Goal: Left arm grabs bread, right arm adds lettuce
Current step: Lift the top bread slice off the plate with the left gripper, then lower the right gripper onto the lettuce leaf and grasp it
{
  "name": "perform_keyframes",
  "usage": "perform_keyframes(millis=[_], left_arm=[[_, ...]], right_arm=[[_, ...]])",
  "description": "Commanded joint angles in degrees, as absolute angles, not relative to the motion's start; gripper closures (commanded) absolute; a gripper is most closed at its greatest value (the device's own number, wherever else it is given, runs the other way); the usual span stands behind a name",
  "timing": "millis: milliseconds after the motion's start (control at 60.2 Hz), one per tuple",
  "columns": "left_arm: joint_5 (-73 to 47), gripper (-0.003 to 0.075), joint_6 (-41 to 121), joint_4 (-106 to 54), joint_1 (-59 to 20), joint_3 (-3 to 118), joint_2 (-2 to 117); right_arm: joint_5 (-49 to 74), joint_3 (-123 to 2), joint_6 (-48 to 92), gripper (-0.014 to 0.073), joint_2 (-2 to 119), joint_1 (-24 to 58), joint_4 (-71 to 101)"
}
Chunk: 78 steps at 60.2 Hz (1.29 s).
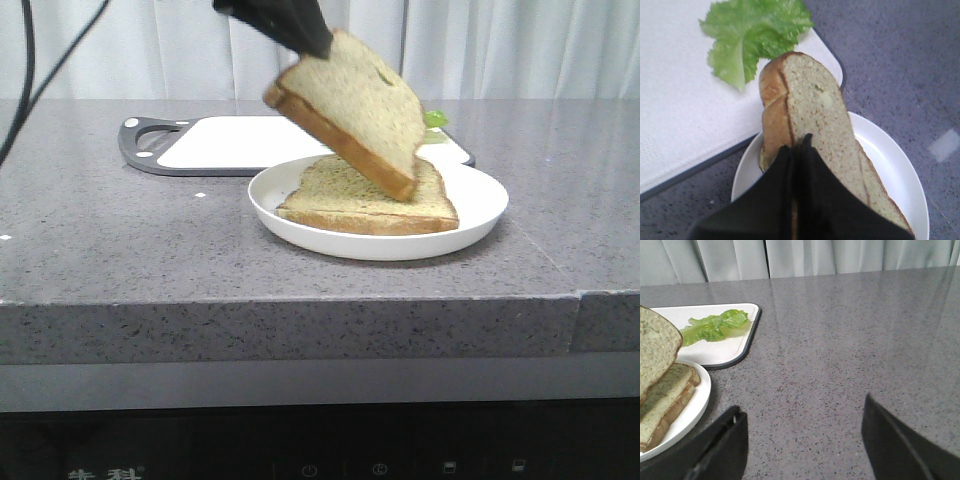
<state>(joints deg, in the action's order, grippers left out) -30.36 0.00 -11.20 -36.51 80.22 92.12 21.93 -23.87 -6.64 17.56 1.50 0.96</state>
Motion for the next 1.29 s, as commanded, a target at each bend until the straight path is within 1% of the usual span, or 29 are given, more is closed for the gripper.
perform_keyframes(millis=[0, 83, 199, 332, 531, 830, 1029, 1278], left_arm=[[-22.9, 0.0741, 0.0, -8.9, -36.8, 80.0, 86.0], [-19.2, 0.0741, -1.2, -5.0, -36.8, 76.4, 81.1], [-12.9, 0.0741, -1.7, 0.0, -36.5, 69.2, 73.8], [-11.2, 0.0741, -1.7, 0.0, -34.6, 63.4, 67.0], [-6.7, 0.0741, -1.7, 0.0, -30.0, 54.6, 57.6], [-7.3, 0.0741, -1.7, 0.0, -21.1, 47.8, 47.1], [-10.2, 0.0741, -1.7, -0.5, -14.8, 45.9, 42.9], [-10.7, 0.0741, -1.7, -0.8, -13.5, 45.0, 41.3]], right_arm=[[18.2, -25.8, -6.6, 0.0089, 18.7, 1.6, 0.5], [17.9, -26.0, -6.6, 0.0089, 20.3, 1.6, 0.5], [17.7, -28.1, -6.5, 0.0089, 25.5, 2.0, 0.5], [16.2, -31.9, -6.0, 0.0089, 34.7, 2.8, 0.5], [10.7, -39.3, -1.3, 0.0089, 49.3, 6.0, 0.5], [13.0, -59.6, 3.6, 0.0089, 73.1, 13.3, 0.4], [15.5, -73.8, 6.0, 0.0089, 86.8, 14.5, 0.4], [24.1, -93.0, 8.0, 0.0089, 102.2, 15.2, 0.4]])
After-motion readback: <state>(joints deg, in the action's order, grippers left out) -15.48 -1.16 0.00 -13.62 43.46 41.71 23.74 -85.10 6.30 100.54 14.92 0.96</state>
